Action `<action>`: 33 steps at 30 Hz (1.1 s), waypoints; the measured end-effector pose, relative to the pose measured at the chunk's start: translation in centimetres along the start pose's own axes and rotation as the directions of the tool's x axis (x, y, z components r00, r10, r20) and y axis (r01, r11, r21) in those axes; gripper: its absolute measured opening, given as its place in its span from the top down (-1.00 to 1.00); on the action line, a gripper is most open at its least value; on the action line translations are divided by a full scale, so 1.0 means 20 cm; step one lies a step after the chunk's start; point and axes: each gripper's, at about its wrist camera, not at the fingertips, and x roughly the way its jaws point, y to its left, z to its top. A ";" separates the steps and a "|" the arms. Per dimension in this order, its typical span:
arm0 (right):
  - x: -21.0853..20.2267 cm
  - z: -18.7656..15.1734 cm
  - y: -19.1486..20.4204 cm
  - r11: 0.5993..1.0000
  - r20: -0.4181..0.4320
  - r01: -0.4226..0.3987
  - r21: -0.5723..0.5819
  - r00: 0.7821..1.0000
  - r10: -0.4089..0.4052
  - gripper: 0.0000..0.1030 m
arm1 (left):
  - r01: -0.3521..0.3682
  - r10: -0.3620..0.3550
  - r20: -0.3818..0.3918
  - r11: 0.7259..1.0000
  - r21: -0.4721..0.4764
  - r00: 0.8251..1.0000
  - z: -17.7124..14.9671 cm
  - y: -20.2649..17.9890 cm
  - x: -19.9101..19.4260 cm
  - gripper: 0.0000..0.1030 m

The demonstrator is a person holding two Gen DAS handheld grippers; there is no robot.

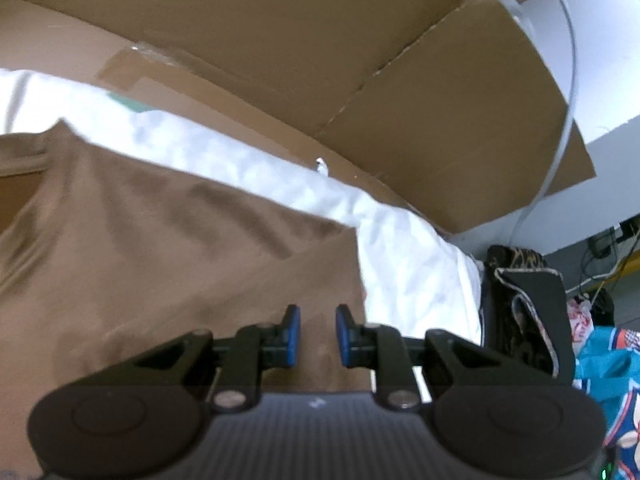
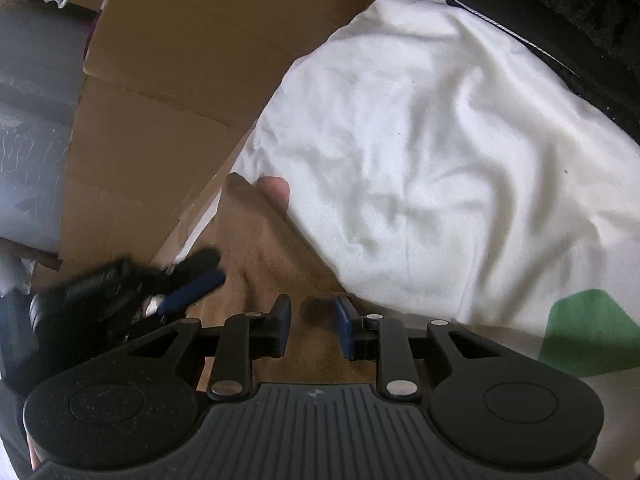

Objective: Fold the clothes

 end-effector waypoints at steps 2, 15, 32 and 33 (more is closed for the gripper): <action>0.00 0.00 -0.01 1.000 -0.004 -0.006 0.007 1.000 0.006 0.40 | -0.004 0.004 -0.003 1.000 -0.003 1.000 0.02 -0.03 0.06 0.62; -0.11 -0.05 -0.11 0.999 -0.037 -0.027 -0.043 0.999 0.025 0.45 | -0.022 0.022 -0.002 1.000 -0.011 1.000 0.11 -0.07 0.23 0.70; -0.40 -0.20 -0.17 0.995 0.028 0.090 -0.044 0.996 -0.089 0.48 | -0.010 0.012 -0.088 1.000 0.022 0.996 0.23 -0.09 0.24 0.59; -0.45 -0.23 -0.15 0.994 0.042 0.092 -0.057 0.995 -0.090 0.45 | -0.004 0.006 -0.079 1.000 0.019 0.997 0.23 -0.10 0.21 0.51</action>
